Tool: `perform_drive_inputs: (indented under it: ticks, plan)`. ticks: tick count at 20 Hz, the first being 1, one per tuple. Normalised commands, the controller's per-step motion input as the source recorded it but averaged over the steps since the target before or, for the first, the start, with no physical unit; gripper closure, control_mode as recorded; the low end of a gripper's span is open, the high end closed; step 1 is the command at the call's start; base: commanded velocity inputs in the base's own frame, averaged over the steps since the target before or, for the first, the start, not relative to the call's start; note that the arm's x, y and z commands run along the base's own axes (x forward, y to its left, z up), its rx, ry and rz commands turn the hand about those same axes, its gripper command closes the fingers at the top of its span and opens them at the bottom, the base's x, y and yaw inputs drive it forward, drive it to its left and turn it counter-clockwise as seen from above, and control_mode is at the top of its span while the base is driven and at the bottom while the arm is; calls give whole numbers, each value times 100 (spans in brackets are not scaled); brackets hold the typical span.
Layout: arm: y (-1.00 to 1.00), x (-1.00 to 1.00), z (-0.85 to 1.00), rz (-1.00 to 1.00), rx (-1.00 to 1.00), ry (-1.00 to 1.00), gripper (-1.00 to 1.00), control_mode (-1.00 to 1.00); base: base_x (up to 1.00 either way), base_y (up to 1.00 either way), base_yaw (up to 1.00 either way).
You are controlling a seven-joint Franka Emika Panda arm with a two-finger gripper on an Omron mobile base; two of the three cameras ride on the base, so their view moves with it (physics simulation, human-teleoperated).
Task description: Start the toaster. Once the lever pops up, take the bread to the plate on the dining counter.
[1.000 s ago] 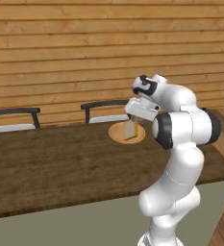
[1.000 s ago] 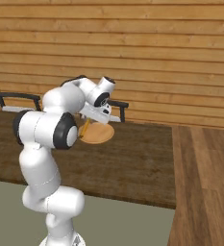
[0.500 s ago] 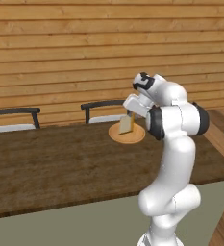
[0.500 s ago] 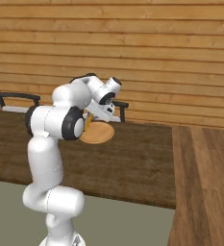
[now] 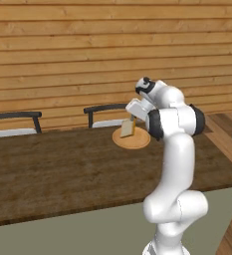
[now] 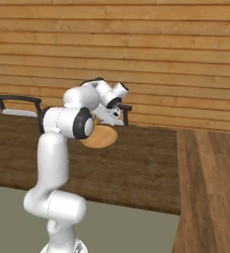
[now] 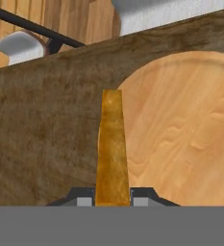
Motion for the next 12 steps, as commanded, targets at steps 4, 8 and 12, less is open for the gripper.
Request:
perform_drive_inputs:
  ticks: [4,8,12]
  plan:
    - [0,25,-29,0,1,0,100,-100,0,0,0]
    - [0,19,-19,0,2,0,100,-100,0,0,0]
    - [0,2,-13,0,1,0,100,-100,0,0,0]
